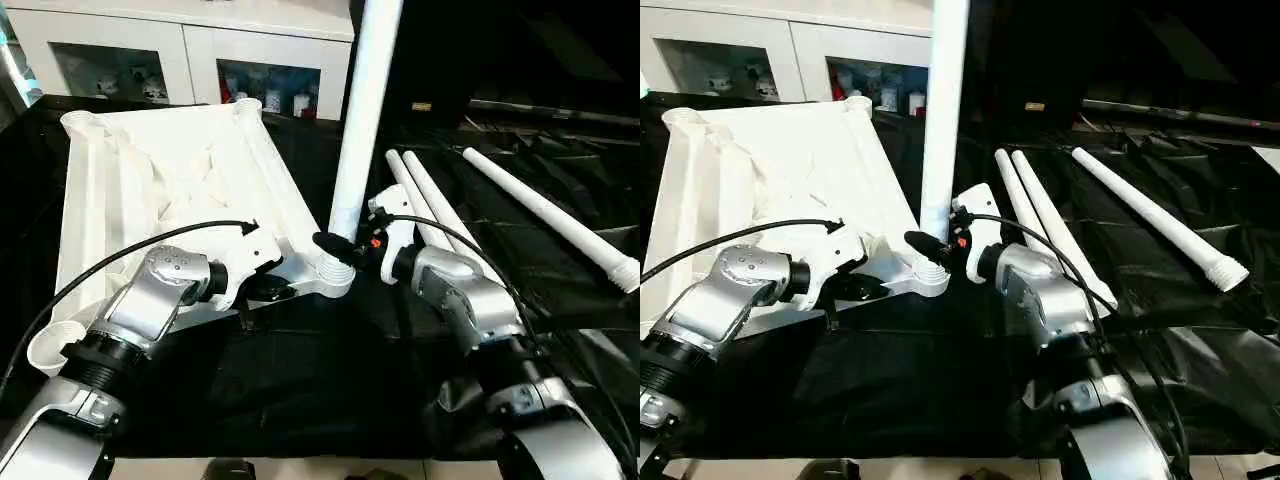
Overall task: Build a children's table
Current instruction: Insert table leg to table base
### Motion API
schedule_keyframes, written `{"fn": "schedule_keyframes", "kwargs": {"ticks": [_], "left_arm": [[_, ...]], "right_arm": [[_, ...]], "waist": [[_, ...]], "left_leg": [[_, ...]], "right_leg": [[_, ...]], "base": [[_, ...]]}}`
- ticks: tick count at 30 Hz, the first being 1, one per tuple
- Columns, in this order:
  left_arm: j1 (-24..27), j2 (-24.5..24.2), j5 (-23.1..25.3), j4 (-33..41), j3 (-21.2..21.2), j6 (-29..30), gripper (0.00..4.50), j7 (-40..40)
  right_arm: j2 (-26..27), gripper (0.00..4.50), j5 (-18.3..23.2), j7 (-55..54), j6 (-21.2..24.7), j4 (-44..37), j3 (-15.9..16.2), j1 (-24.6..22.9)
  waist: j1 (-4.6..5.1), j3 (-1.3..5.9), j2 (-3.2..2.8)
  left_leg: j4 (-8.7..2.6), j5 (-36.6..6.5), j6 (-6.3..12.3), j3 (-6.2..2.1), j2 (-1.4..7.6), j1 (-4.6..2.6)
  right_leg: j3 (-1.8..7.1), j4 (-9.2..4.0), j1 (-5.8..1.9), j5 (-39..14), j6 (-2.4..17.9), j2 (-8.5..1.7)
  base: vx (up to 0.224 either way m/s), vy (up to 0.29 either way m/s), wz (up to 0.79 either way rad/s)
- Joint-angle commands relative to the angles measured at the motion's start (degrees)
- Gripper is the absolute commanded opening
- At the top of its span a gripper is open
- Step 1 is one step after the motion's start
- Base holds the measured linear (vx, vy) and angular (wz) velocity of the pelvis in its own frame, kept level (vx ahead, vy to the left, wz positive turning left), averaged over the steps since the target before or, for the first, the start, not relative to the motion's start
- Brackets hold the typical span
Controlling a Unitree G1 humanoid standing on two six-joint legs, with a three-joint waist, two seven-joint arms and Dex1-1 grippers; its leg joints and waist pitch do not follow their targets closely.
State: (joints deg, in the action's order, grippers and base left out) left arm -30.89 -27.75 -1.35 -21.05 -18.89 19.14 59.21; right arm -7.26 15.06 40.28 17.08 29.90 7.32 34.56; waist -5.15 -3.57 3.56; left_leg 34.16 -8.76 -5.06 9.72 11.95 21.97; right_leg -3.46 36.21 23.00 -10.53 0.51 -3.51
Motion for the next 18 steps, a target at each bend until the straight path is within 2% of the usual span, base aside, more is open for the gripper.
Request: {"fn": "schedule_keyframes", "kwargs": {"ticks": [1,4,5,11,18], "left_arm": [[0.1,2.4,-2.7,1.3,0.9,-3.3,0.00,0.8],[0.1,2.1,-2.3,1.4,0.6,-4.0,0.00,1.4],[0.2,1.7,-1.9,1.5,0.2,-4.3,0.00,2.3],[0.2,1.6,-1.9,1.6,0.1,-3.9,0.00,2.8],[0.0,1.5,-1.7,1.1,0.6,-3.7,0.00,2.8]], "right_arm": [[0.3,1.93,-1.2,0.6,-0.3,2.8,0.9,0.8],[0.5,1.93,-1.3,0.6,-0.5,3.8,0.5,1.3],[0.7,1.92,-0.9,0.9,-0.1,5.2,0.0,1.8],[0.0,1.91,0.5,3.6,1.7,8.2,-1.3,2.2],[0.0,1.91,5.7,4.9,2.7,9.5,-6.9,-0.3]], "waist": [[0.43,3.96,-0.54],[0.51,3.92,-0.56],[0.51,3.96,-0.76],[0.50,4.08,-0.68],[0.27,3.93,-0.69]], "left_leg": [[-4.24,-15.3,-1.90,-0.12,1.31,-1.47],[-4.25,-15.9,-1.99,-0.12,1.29,-1.50],[-4.25,-16.0,-2.06,-0.18,1.34,-1.52],[-4.18,-14.9,-1.69,-0.05,1.34,-1.47],[-4.25,-15.0,-1.30,-0.04,1.38,-1.49]], "right_leg": [[2.69,-4.93,-1.98,-18.2,8.7,-4.25],[2.70,-5.06,-1.95,-19.0,8.6,-4.27],[2.71,-5.00,-1.98,-19.0,8.6,-4.32],[2.74,-4.72,-2.13,-16.0,9.7,-4.20],[2.69,-4.82,-2.12,-16.2,9.8,-4.28]], "base": [[0.000,0.000,0.00],[0.000,0.000,0.00],[0.000,0.000,0.00],[0.000,0.000,0.00],[0.000,0.000,0.00]]}}
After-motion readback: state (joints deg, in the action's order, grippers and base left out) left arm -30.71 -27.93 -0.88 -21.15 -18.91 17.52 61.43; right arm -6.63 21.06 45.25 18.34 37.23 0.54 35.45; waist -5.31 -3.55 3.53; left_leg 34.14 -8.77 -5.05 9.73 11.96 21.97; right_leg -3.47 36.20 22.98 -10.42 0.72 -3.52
